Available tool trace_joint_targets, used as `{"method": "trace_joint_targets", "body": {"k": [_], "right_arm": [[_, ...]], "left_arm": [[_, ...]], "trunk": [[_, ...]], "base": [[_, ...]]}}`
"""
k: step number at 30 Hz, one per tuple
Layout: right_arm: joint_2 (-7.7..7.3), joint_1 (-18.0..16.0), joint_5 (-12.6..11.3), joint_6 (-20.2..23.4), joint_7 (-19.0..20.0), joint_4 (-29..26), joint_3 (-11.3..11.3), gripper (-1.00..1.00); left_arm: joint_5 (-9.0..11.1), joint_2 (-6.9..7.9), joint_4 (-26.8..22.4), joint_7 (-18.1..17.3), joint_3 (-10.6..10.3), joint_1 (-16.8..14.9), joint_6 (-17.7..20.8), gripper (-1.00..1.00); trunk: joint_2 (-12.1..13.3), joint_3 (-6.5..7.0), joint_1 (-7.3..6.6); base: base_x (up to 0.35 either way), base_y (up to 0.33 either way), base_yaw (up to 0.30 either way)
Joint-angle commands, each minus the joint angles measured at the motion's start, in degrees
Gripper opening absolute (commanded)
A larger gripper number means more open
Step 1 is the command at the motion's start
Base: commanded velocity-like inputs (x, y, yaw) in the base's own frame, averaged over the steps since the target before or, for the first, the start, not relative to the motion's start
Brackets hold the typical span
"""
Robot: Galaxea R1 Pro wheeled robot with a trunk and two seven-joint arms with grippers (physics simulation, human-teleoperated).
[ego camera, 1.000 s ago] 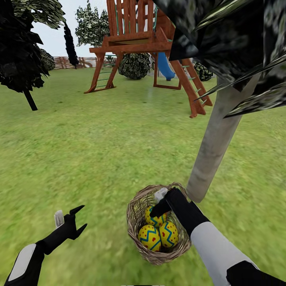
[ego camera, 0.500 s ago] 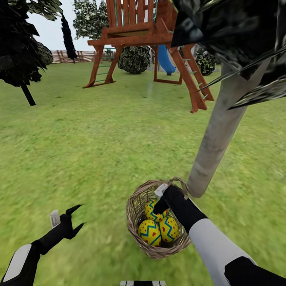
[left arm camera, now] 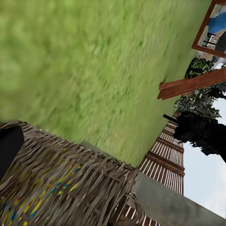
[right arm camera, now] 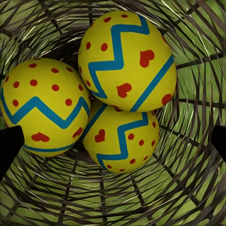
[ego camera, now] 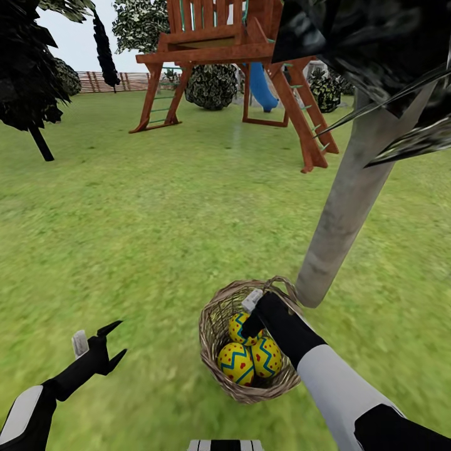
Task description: Take the three Easter eggs out of the wicker basket on the lawn in the garden, then place them on the lawn next to a single tree (choose any tree) so that all three eggs are next to the same tree and none are left in the basket.
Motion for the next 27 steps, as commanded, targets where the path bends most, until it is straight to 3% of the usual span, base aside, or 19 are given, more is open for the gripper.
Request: {"method": "trace_joint_targets", "body": {"k": [1, 7, 10, 18, 27], "right_arm": [[0.03, 0.0, 0.6, 0.1, 0.5, -0.1, 0.1, 1.00], [0.10, 0.0, 0.6, 0.1, 0.5, -0.3, 0.1, 1.00], [0.02, 0.0, 0.6, 0.1, 0.2, -1.2, -0.1, 1.00], [0.05, 0.1, 0.1, -0.9, -6.2, -2.3, -0.3, 1.00], [0.14, 0.1, 0.0, -2.5, -7.4, -2.3, -0.3, 1.00]], "left_arm": [[-0.2, -0.02, 0.0, -0.2, 0.2, 0.0, 0.3, 1.00], [-0.2, 0.10, 0.0, -0.2, 0.2, 0.0, 0.3, 1.00], [-0.2, 0.16, 0.0, -0.2, 0.2, 0.0, 0.3, 1.00], [-0.2, 0.24, 0.0, -0.2, 0.2, 0.0, 0.3, 1.00], [-0.2, 0.25, 0.0, -0.2, 0.2, 0.0, 0.3, 1.00]], "trunk": [[0.0, -0.05, -0.01], [0.0, -0.05, -0.01], [-0.1, -0.71, 0.07], [-0.2, -2.48, 0.27], [-0.2, -2.70, 0.30]], "base": [[0.000, 0.000, 0.000], [0.000, 0.000, 0.000], [0.000, 0.000, 0.000], [0.000, 0.000, 0.000], [0.000, 0.000, 0.000]]}}
